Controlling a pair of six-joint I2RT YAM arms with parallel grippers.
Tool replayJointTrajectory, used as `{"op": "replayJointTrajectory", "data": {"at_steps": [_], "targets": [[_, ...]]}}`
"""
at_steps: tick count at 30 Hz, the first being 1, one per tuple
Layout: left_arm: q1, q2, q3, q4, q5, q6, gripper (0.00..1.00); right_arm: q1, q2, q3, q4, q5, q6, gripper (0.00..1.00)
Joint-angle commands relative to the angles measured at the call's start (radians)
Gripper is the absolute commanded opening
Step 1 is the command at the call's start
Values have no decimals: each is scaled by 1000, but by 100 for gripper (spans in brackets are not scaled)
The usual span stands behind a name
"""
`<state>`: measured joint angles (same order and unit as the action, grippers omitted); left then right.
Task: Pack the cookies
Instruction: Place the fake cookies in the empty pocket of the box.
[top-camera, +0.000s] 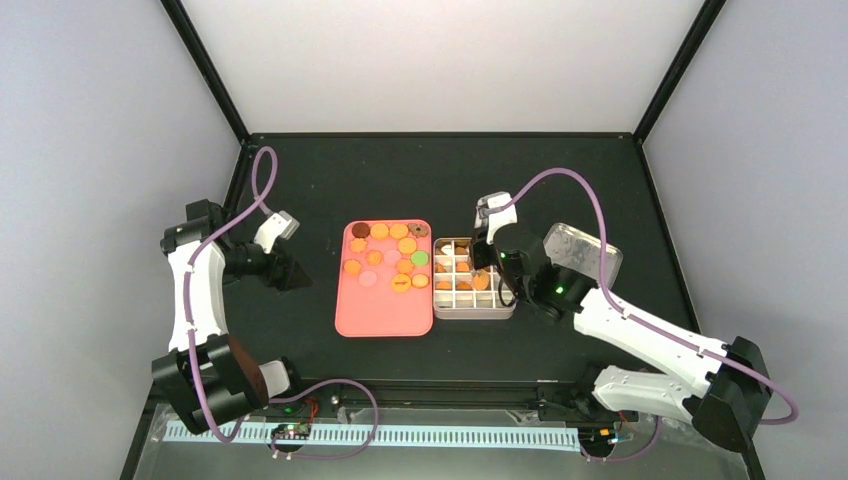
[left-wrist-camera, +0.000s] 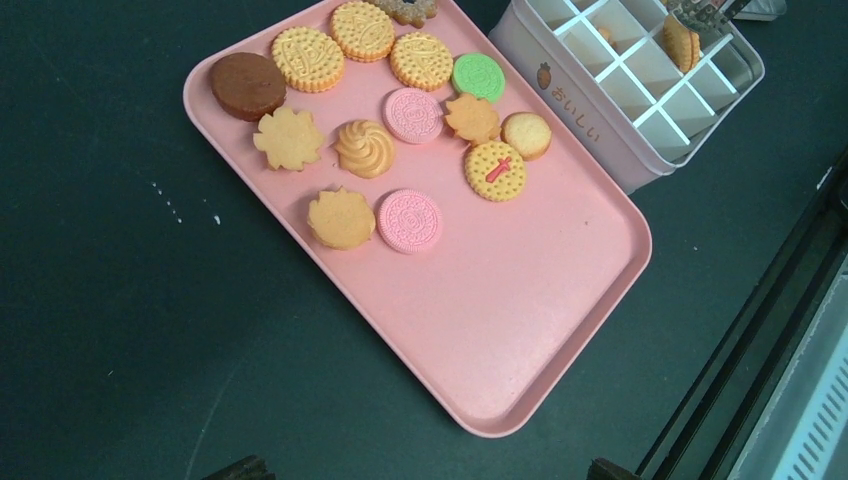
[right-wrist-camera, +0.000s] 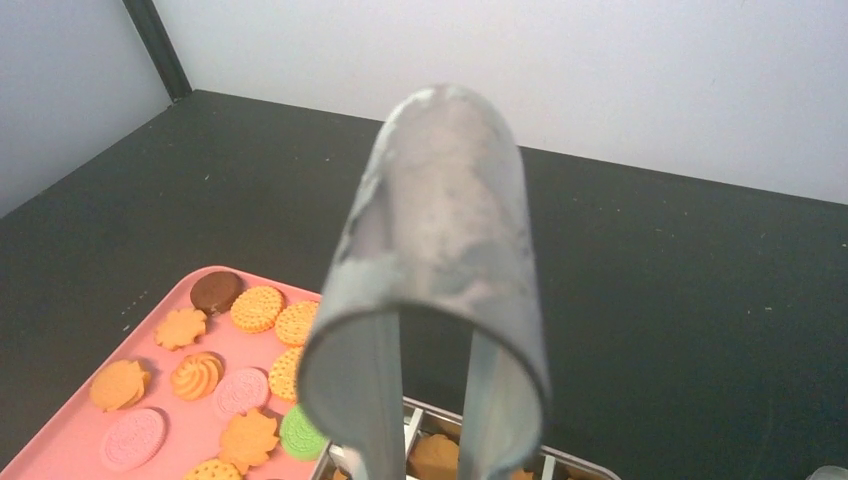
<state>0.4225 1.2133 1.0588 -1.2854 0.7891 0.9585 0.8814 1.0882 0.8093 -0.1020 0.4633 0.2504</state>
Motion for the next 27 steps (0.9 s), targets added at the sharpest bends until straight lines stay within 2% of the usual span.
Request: {"op": "replayJointTrajectory", "data": {"at_steps": [1, 13, 27], "targets": [[7, 12, 35, -16, 27, 29, 84, 2, -7, 34, 55, 38, -36, 21], [7, 10, 32, -12, 28, 25, 84, 3, 84, 82, 68, 17, -61, 21], [7, 12, 29, -8, 27, 22, 84, 3, -22, -61, 42, 61, -24, 20]]}}
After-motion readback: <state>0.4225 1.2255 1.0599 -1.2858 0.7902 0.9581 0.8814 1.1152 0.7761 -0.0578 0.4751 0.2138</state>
